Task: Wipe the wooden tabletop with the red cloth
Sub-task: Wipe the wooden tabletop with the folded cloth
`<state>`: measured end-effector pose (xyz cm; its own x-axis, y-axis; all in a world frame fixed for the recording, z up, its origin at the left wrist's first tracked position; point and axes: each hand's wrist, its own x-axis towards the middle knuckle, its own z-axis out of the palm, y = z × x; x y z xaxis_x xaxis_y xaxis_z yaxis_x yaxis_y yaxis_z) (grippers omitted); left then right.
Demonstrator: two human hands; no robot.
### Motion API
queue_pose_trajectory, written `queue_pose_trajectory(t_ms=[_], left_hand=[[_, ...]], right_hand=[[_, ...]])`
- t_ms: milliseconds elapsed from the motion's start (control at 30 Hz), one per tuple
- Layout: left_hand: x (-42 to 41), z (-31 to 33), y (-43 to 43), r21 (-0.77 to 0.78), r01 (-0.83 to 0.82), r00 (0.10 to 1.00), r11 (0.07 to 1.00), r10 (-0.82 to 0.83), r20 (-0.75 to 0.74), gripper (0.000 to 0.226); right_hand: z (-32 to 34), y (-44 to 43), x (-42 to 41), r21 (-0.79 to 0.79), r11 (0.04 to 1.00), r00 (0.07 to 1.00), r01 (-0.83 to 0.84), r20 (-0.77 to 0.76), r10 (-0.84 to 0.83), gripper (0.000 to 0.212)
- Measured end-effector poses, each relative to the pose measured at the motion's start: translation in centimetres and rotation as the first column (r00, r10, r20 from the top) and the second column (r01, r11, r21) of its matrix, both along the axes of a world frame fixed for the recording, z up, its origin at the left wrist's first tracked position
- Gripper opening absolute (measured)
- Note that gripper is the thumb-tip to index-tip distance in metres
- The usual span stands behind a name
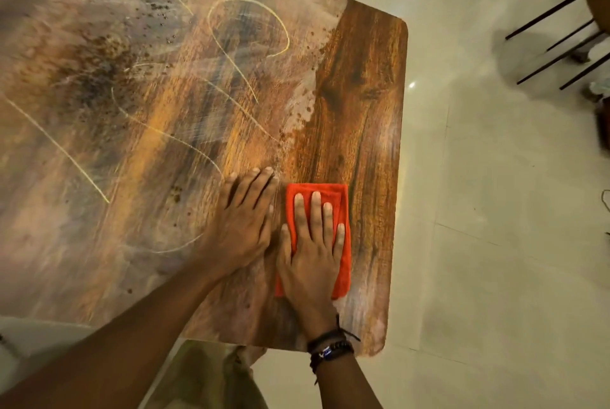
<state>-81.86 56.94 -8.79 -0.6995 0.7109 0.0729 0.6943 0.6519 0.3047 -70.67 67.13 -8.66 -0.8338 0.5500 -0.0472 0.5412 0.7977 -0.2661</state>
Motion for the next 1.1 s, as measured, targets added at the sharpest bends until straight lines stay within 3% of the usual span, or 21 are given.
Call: queue_pose_trajectory(t_ms=[533,733,1100], left_hand=[[0.0,0.2,-0.1,-0.036,-0.006,0.999,0.999,0.007,0.035,0.054],[-0.2,0.0,-0.3,-0.005,0.007,0.999,1.0,-0.007,0.051,0.057],[-0.4,-0.1,-0.6,0.107,0.024,0.998,0.994,-0.03,0.053,0.057]], right_hand=[[0.0,9.6,-15.7,-0.065,0.996,0.998,0.054,0.028,-0.052,0.059],[0.0,5.8,-11.1,-0.043,0.999,1.0,0.004,-0.01,-0.004,0.059],[-0.4,-4.1,8.0,0.0,1.0,1.0,0.0,-0.028,0.0,0.059]])
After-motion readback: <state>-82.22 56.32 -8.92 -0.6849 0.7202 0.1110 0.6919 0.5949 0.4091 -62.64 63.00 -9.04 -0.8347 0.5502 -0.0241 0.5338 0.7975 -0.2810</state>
